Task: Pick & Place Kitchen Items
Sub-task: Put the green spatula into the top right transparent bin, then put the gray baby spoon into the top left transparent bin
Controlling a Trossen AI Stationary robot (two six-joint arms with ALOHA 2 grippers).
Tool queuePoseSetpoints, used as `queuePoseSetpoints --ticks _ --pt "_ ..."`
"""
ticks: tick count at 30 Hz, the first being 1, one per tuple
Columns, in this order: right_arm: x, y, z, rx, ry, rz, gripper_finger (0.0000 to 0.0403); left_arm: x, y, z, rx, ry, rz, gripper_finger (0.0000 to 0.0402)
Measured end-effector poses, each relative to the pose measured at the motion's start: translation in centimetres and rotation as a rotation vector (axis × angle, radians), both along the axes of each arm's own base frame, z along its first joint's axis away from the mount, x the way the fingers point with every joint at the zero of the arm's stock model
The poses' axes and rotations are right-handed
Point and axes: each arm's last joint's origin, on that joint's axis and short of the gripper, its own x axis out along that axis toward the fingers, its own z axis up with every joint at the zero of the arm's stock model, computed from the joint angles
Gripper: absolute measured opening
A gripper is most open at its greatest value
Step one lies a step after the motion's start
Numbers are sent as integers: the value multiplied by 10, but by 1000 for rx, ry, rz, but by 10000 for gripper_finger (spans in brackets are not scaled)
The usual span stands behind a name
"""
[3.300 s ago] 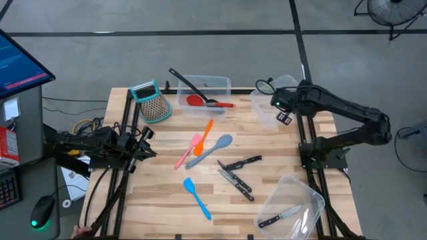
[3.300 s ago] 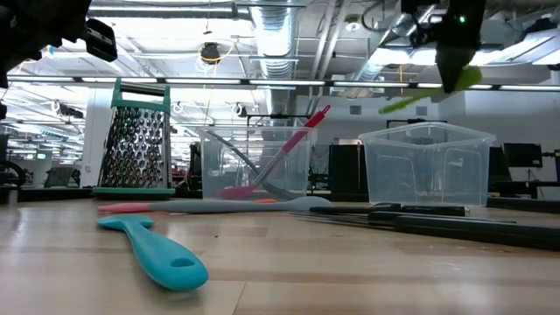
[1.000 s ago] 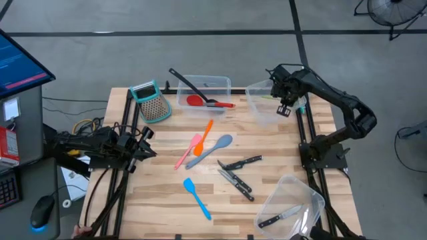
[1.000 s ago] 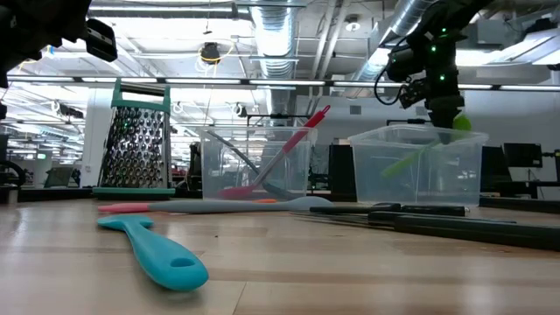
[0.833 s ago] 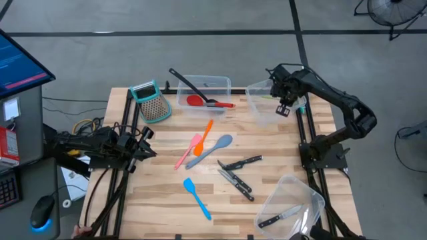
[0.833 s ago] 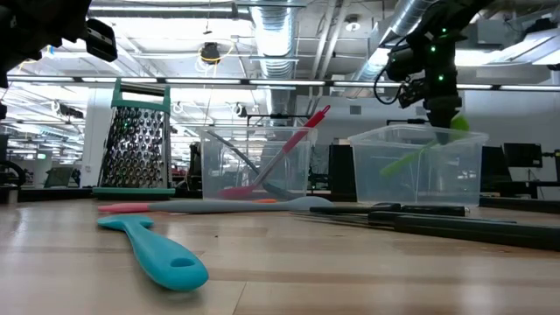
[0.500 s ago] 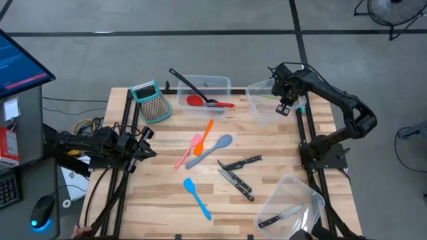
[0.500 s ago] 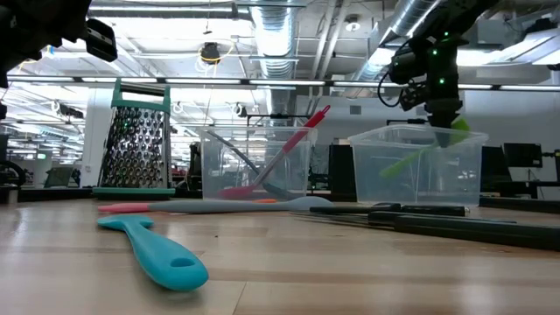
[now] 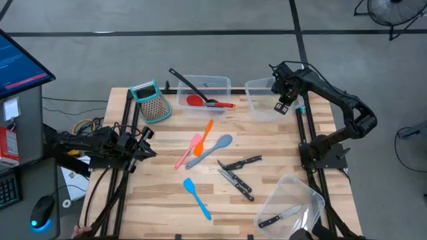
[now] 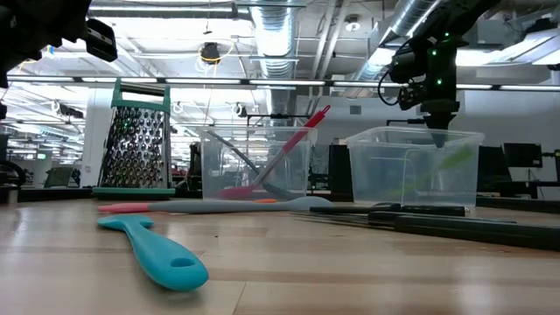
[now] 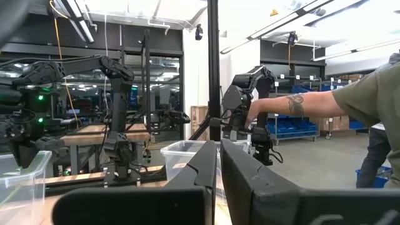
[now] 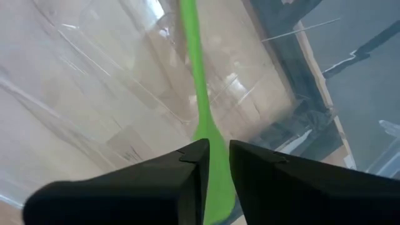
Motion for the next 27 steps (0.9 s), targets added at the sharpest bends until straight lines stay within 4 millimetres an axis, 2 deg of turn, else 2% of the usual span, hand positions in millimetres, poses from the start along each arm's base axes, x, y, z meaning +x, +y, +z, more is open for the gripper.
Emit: queuePoseSetpoints --ticks 6,9,12,16,20,22,24,27 --pt "0 0 1 -2 -2 1 61 0 0 0 0 0 0 8" --pt "6 -1 13 -35 -28 14 69 0 0 0 0 0 0 8" --pt "16 -1 38 -98 -87 28 89 0 0 0 0 0 0 8" --pt "34 7 90 -190 -246 36 134 0 0 0 0 0 0 8" --pt "57 30 140 -207 -520 103 190 0 0 0 0 0 0 8" --pt "72 48 157 -209 -635 178 215 0 0 0 0 0 0 8" --pt "89 66 165 -221 -720 273 234 0 0 0 0 0 0 8" --pt "114 96 166 -231 -800 431 247 0 0 0 0 0 0 8"
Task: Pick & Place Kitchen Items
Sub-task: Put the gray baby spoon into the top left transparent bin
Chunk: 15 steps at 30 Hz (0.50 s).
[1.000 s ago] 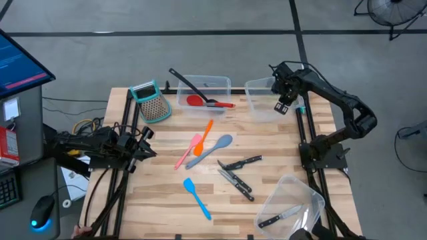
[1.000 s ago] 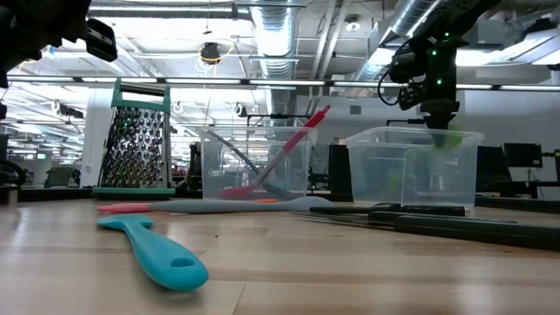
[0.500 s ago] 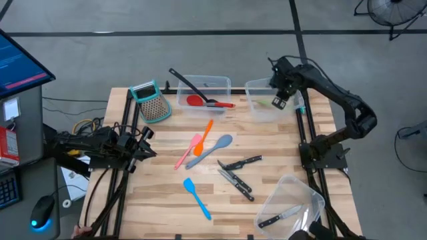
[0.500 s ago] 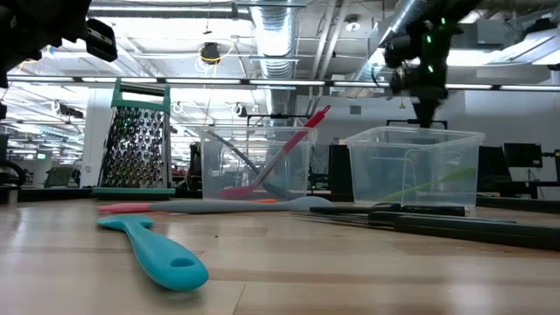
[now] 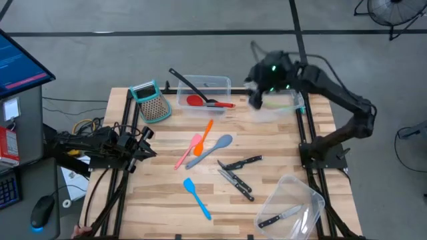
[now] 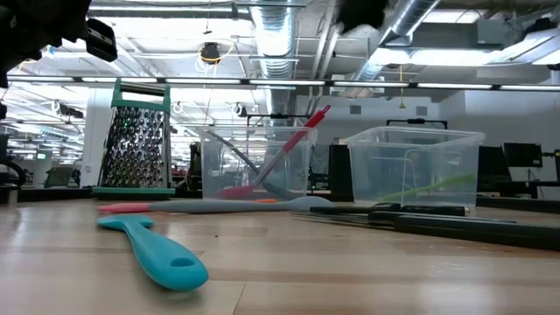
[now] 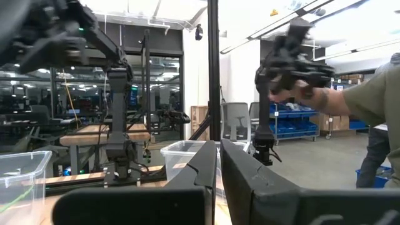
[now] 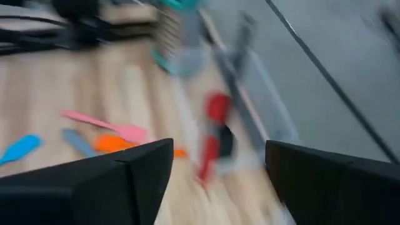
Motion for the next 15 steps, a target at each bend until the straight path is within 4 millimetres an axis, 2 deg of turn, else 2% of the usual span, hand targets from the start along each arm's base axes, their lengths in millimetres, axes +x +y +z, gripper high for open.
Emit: queuePoseSetpoints --ticks 3,8,15 --pt "32 27 -11 -33 -37 137 248 0 0 0 0 0 0 8" --pt "87 65 -48 -33 -43 315 249 0 0 0 0 0 0 8" --pt "162 100 -135 -13 34 516 249 0 0 0 0 1 0 8"
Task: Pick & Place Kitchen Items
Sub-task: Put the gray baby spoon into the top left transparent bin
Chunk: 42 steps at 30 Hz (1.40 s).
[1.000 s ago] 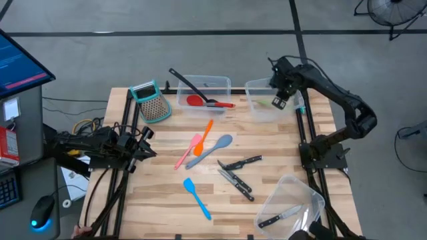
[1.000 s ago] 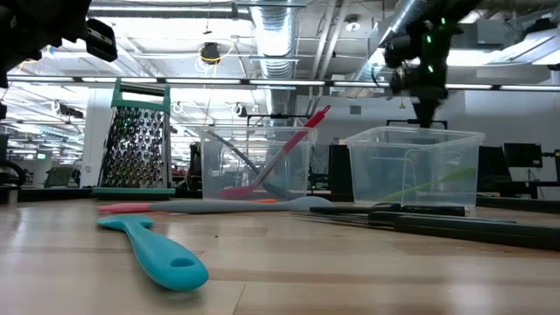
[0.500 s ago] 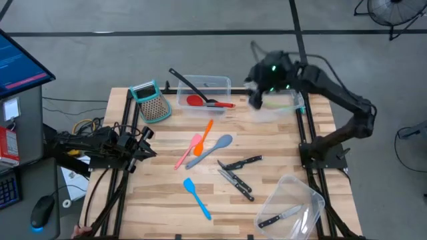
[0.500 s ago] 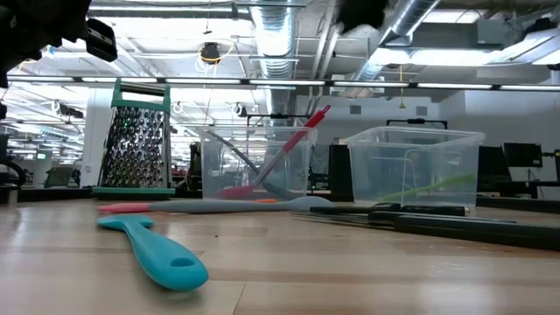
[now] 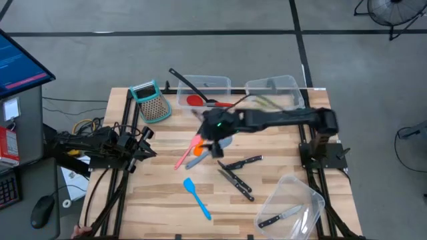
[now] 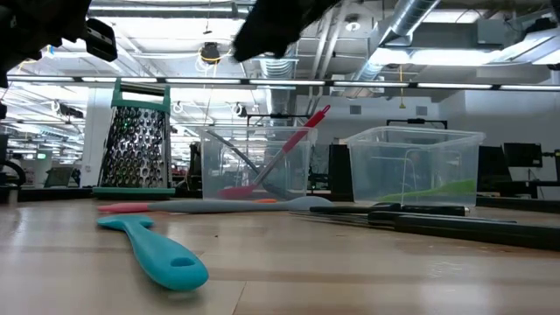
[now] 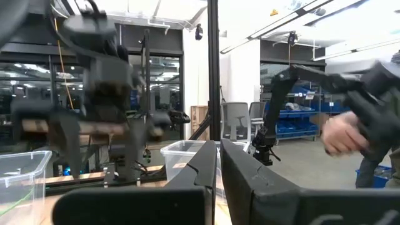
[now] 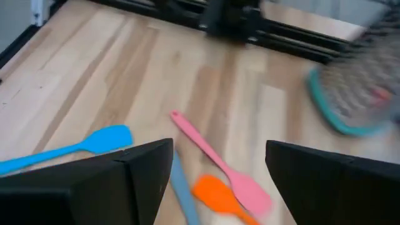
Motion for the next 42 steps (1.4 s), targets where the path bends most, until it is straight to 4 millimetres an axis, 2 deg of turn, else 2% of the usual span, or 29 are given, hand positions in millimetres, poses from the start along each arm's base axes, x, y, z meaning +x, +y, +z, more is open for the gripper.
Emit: queuePoseSetpoints --ticks 5,8,16,24,37,42 --pt "36 13 -47 38 -61 123 249 0 0 0 0 -1 0 8" --pt "48 16 -71 13 -69 163 249 0 0 0 0 -1 0 8" --pt "65 17 -121 24 -55 205 249 0 0 0 0 -3 0 8" --pt "71 25 -162 38 -7 241 249 0 0 0 0 -3 0 8" --pt "73 12 -205 112 72 221 243 0 0 0 -1 -4 1 8" --pt "74 6 -207 125 75 212 196 0 0 0 -1 -4 0 8"
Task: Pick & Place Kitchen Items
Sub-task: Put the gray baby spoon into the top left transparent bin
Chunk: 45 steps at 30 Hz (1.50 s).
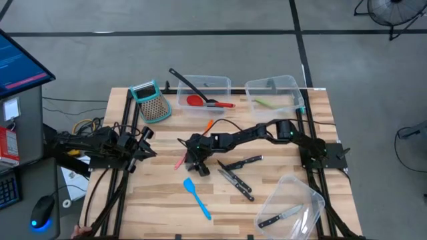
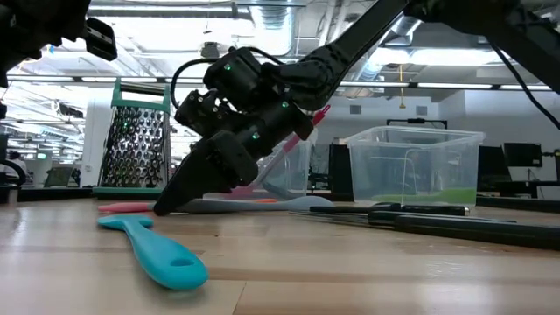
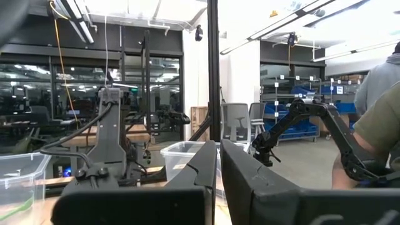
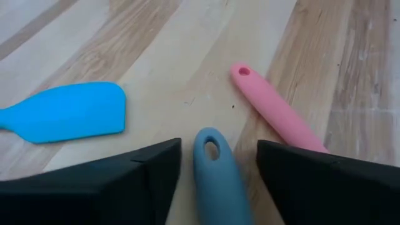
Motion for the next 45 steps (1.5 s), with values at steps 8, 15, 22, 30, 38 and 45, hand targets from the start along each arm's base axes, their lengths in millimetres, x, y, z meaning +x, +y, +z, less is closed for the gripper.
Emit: queuePoseSetpoints --ticks 8,15,22,30,38,45 --pt "-1 -4 -5 -2 18 -15 77 0 0 0 0 0 0 8" --pt "-1 -4 -2 -11 12 -22 78 0 0 0 0 0 0 8" --pt "-2 -5 15 -18 -11 -43 75 0 0 0 0 0 0 8" --pt "-6 -8 85 15 -160 -63 70 0 0 0 0 0 0 8" --pt "-38 -5 208 20 -438 -34 58 0 0 0 0 0 0 8" --pt "-77 -11 282 -29 -615 -46 9 0 0 0 0 0 0 8"
